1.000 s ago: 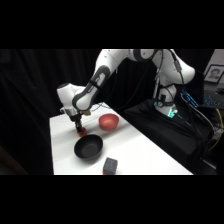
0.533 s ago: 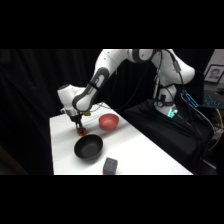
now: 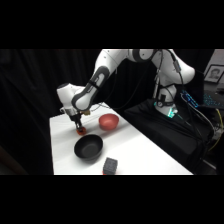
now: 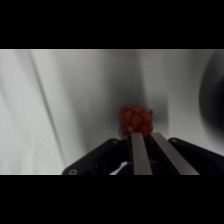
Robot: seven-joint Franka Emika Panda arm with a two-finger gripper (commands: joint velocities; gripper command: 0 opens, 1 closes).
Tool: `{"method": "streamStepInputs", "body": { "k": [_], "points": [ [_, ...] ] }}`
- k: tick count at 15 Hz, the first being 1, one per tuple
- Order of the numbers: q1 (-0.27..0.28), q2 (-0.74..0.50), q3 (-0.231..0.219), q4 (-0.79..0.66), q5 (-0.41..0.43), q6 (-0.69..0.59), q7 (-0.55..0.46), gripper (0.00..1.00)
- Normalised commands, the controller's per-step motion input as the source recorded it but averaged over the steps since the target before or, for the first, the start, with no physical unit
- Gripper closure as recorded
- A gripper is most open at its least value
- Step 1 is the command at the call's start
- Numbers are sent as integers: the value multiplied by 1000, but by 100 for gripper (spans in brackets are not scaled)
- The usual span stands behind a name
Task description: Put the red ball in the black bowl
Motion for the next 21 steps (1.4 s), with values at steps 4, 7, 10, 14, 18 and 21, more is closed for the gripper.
{"method": "streamStepInputs", "body": {
  "k": [4,7,10,14,18,21],
  "points": [
    [9,-345,-16,-164,-40,-234,-147,98],
    [61,-441,-33,-247,-71,-237,-111,98],
    [103,-444,-8,-309,-64,-152,-87,98],
    [154,-391,24,-359,-85,-53,-50,98],
    [161,-281,51,-341,-106,37,0,98],
    [132,-218,58,-277,-112,97,26,98]
  ]
}}
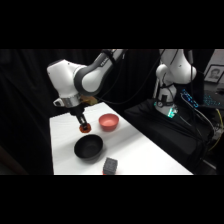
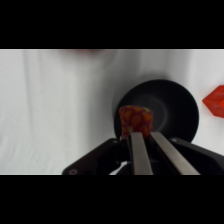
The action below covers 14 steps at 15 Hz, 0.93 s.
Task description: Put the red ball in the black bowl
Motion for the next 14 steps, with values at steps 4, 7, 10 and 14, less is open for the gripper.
{"method": "streamStepInputs", "body": {
  "k": [4,7,10,14],
  "points": [
    [71,-131,50,-199,-110,195,6,98],
    [0,-38,55,-166,-82,291,-47,89],
    [-30,51,57,-111,-64,265,-75,62],
    [-30,43,44,-52,-68,175,-48,32]
  ]
}}
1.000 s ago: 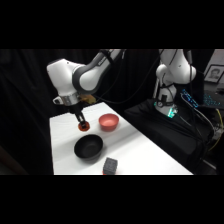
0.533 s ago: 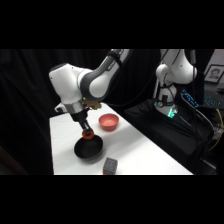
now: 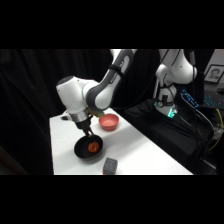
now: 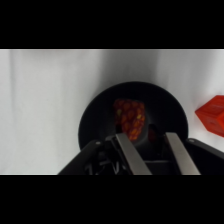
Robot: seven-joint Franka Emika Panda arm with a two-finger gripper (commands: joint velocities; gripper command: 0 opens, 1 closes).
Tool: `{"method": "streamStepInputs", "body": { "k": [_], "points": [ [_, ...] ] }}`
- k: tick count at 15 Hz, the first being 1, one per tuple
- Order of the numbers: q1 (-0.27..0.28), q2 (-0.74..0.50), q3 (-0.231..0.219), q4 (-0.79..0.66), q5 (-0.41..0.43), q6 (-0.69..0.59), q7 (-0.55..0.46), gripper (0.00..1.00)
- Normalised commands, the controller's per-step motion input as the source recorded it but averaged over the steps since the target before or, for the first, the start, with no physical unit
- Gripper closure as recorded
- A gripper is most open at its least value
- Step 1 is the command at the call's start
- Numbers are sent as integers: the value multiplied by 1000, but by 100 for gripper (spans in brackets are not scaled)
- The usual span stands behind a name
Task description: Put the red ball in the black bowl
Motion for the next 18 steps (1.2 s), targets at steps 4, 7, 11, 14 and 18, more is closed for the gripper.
{"method": "streamStepInputs", "body": {
  "k": [4,7,11,14,18],
  "points": [
    [17,-52,14,12,-88,-52,81,1],
    [57,-250,-11,-71,-114,-183,157,0],
    [100,-364,-38,-100,-153,-309,218,0],
    [83,-305,-36,21,-143,-422,162,0],
    [39,-236,-24,101,-110,-356,84,0]
  ]
}}
